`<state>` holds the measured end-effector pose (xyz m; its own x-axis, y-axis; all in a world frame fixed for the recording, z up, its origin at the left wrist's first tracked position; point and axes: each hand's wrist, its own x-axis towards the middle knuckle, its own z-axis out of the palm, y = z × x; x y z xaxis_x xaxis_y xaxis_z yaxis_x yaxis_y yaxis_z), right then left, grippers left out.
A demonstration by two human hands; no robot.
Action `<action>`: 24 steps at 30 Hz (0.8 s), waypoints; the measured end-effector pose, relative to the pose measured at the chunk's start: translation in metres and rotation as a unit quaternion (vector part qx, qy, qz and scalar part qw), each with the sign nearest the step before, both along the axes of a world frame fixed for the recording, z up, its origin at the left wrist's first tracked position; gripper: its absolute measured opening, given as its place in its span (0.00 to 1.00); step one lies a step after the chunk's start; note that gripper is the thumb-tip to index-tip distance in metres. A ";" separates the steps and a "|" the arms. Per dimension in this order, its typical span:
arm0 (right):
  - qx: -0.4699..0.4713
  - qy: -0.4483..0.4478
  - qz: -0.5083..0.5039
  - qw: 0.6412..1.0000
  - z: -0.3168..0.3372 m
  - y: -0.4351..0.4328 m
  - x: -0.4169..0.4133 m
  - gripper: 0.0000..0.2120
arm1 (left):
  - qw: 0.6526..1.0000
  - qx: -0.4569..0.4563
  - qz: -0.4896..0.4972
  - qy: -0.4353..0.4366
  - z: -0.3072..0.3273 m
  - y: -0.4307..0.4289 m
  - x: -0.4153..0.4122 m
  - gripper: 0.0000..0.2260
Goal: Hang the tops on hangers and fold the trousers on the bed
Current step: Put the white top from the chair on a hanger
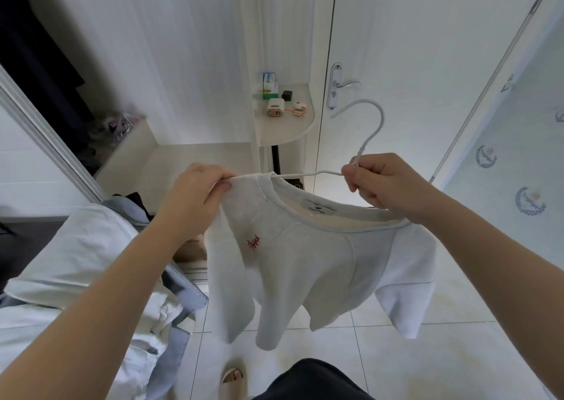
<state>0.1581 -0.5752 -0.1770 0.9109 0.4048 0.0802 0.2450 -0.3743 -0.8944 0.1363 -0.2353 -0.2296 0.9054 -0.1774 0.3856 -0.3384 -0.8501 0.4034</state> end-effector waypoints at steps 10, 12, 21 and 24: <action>-0.116 -0.064 -0.010 0.991 -0.012 -0.025 0.018 0.07 | 0.986 -0.127 0.040 -0.103 0.000 -0.009 -0.007 0.05; -0.169 -0.024 -0.039 0.984 -0.028 -0.048 0.023 0.06 | 0.983 -0.134 0.067 -0.106 0.004 0.004 -0.007 0.11; -0.138 -0.034 -0.150 0.978 -0.041 -0.064 0.029 0.23 | 0.987 -0.117 0.035 -0.102 0.006 0.015 0.003 0.10; -0.097 -0.046 -0.182 0.977 -0.035 -0.063 0.029 0.19 | 0.988 -0.094 0.033 -0.117 0.000 0.017 0.005 0.09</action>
<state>0.1870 -0.6386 -0.2122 0.9899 0.0709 0.1230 0.1405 -0.6125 -0.7779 0.1411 -0.2185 -0.2291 0.7950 -0.0253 0.6061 -0.3869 -0.7907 0.4745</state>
